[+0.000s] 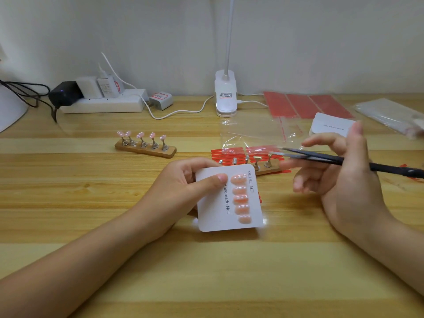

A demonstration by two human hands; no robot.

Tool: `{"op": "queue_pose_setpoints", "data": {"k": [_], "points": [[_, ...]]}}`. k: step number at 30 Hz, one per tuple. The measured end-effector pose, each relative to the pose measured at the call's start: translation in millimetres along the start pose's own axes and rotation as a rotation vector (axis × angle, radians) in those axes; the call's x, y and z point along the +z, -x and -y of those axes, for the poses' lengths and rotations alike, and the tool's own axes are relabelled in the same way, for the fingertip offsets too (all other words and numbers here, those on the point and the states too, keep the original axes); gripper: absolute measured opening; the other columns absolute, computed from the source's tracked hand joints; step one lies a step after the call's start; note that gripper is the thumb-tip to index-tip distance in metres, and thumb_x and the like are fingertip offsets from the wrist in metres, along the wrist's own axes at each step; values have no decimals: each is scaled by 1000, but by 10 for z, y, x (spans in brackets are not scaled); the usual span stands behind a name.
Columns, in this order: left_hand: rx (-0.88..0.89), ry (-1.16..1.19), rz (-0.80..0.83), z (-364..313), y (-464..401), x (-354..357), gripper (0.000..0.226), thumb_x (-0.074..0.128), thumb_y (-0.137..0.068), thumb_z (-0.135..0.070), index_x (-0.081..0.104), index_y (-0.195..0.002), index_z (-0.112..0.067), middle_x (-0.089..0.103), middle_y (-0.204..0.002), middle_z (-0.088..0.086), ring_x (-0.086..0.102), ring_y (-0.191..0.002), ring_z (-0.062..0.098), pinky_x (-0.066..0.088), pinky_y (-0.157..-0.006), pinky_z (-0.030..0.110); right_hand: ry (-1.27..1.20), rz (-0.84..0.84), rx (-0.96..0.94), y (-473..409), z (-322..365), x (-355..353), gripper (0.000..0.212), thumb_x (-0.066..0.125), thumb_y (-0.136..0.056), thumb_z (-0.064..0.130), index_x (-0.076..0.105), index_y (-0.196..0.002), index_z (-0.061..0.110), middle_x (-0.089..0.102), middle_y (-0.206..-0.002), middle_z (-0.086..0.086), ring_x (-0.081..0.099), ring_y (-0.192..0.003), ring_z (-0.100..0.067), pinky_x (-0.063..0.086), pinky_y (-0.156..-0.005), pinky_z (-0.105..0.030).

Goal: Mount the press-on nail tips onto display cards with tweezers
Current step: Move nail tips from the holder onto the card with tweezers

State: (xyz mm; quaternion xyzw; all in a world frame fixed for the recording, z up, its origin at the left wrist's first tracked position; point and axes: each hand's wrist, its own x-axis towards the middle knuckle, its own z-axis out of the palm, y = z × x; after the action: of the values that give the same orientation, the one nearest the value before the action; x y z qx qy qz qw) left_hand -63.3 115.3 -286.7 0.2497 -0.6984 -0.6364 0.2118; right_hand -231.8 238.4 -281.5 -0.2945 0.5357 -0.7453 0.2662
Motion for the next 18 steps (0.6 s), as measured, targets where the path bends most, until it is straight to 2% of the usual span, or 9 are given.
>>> {"op": "queue_pose_setpoints", "data": {"k": [2,4,7,10,12,14,16,18], "points": [[1,0,1,1,5,2,19,64,-65,-32,70,-81,-22,71,-73,-3,67,-67,8,52,-49,23,93,-6,-24,10,3,-3,64,21,-88,66,66,-65,27,64,-51,-10,50,-32,-20,39,-38,-15],[6,8,0,1,9,8,20,65,-64,-32,71,-80,-21,71,-73,-2,67,-65,8,50,-46,21,185,21,-99,47,0,13,56,34,-85,67,63,-61,25,62,-48,-8,52,-34,-20,40,-37,-18],[11,8,-1,-5,14,18,21,66,-63,-32,71,-80,-21,71,-73,-1,67,-65,8,48,-45,19,307,145,-198,108,-11,79,23,61,-79,42,50,-69,25,69,-69,-7,63,-52,-13,47,-45,-19],[24,10,4,-10,14,36,20,66,-64,-31,72,-78,-19,72,-73,-1,67,-66,7,47,-45,19,433,254,-206,148,-16,149,27,69,-68,28,46,-79,19,68,-83,-1,66,-67,-5,53,-55,-21],[29,8,2,-14,15,45,20,67,-63,-30,72,-78,-19,72,-74,-1,68,-67,7,48,-46,18,456,310,-185,160,-21,182,28,72,-72,13,45,-82,12,67,-81,0,64,-64,-2,52,-55,-16],[30,-4,5,-17,18,54,22,66,-64,-30,71,-81,-18,72,-75,-1,68,-69,8,48,-48,18,421,329,-159,157,-30,184,28,70,-74,1,44,-80,11,64,-74,-9,62,-61,-12,53,-56,-17],[31,-9,9,-24,15,65,21,66,-64,-29,71,-82,-18,72,-75,-1,68,-69,8,49,-48,19,405,339,-135,142,-41,169,28,68,-76,-1,44,-79,13,62,-64,-5,60,-62,-19,54,-61,-24],[27,-4,11,-28,16,73,22,66,-64,-28,70,-83,-17,72,-75,0,68,-68,8,49,-49,19,387,358,-115,124,-50,154,27,68,-76,-1,45,-79,13,61,-62,2,60,-63,-18,54,-62,-25]]}}
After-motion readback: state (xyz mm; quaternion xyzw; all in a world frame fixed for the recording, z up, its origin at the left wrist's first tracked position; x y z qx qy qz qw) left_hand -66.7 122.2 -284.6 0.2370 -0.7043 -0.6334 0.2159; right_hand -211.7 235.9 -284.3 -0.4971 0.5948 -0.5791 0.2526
